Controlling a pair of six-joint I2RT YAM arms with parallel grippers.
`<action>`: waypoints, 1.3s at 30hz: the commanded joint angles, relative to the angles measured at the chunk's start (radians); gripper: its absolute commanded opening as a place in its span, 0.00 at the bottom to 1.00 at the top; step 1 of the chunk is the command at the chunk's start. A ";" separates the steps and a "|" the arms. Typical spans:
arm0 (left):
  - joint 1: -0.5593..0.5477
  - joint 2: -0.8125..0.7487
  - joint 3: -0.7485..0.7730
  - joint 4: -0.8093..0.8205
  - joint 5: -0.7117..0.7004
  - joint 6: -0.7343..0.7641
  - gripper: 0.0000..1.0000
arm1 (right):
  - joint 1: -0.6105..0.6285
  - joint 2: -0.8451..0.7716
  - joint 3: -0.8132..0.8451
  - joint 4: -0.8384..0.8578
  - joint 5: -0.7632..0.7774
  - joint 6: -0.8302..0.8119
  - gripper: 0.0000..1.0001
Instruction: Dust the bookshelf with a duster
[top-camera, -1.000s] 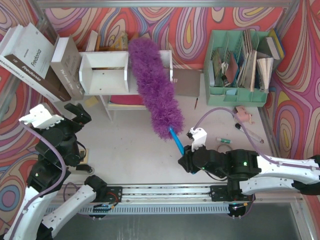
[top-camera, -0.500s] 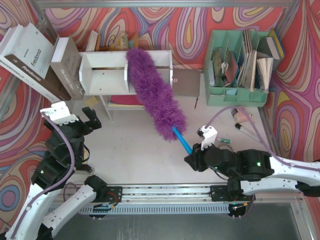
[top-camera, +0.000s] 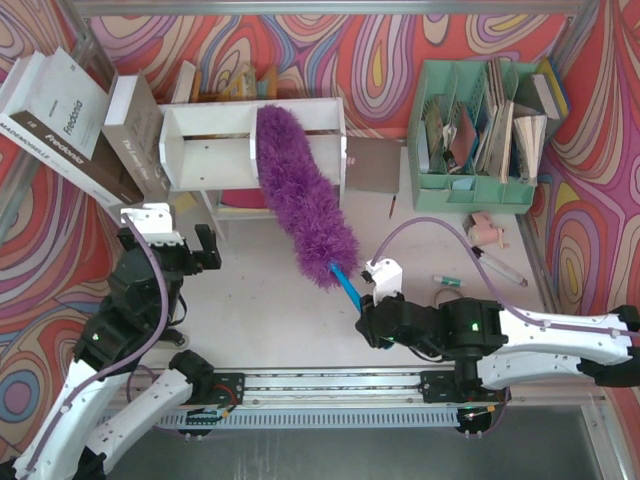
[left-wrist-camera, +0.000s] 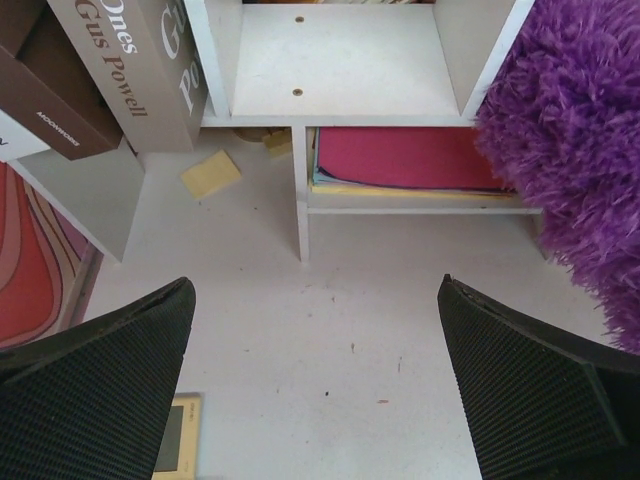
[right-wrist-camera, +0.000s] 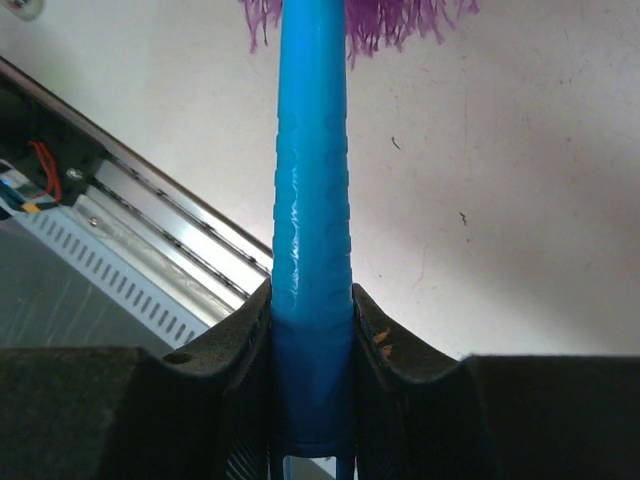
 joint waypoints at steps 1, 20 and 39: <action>-0.002 -0.021 -0.030 0.030 0.006 0.013 0.99 | -0.001 -0.077 0.021 0.136 0.047 -0.062 0.00; -0.002 -0.029 -0.066 0.051 -0.028 -0.015 0.98 | 0.000 -0.126 -0.029 -0.016 0.075 0.046 0.00; 0.003 -0.082 -0.103 0.086 -0.132 0.006 0.98 | -0.001 -0.363 0.038 0.132 0.121 -0.145 0.00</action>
